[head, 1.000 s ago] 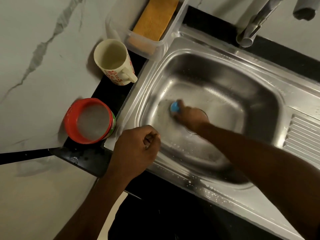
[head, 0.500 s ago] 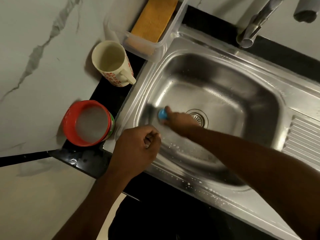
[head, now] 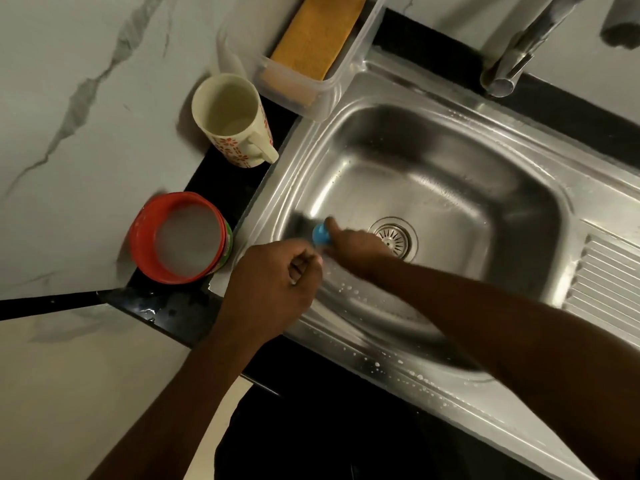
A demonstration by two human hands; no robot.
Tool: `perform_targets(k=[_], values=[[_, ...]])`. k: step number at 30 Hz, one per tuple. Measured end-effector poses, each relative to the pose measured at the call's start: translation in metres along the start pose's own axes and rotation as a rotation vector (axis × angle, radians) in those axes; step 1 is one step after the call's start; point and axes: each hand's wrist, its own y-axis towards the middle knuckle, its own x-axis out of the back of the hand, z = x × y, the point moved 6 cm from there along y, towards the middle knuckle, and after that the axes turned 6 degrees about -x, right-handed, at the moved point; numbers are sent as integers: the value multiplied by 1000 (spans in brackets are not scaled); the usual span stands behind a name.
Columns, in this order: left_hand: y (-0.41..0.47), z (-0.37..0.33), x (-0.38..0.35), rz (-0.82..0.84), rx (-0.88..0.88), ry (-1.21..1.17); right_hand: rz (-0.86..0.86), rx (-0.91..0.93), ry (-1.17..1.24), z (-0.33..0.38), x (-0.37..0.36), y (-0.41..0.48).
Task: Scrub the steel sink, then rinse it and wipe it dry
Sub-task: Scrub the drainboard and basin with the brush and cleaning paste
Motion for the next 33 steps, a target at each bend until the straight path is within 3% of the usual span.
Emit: perform_targets(k=[3, 7, 9, 11, 14, 18, 22, 26, 28, 33], values=[[-1, 4, 2, -19, 15, -14, -163, -210, 258, -36, 57, 46], [-5, 9, 3, -6, 33, -43, -270, -388, 349, -46, 71, 64], [-6, 8, 1, 1, 29, -50, -238, -347, 374, -24, 42, 49], [-4, 4, -4, 11, 19, -21, -165, -186, 299, 4, 10, 21], [1, -2, -10, 29, -4, -2, -95, -122, 196, -10, 2, 7], [11, -4, -17, 58, -36, -6, -290, -495, 413, -109, 46, 10], [21, -4, -17, 75, -65, -19, -511, -831, 783, -184, 38, -60], [27, -4, -16, 105, -114, -13, -569, -1035, 695, -195, 27, -84], [28, -1, -13, 102, -108, -10, -670, -982, 693, -173, 39, -63], [29, 9, -10, 108, -77, -19, -388, -640, 699, -53, 44, 35]])
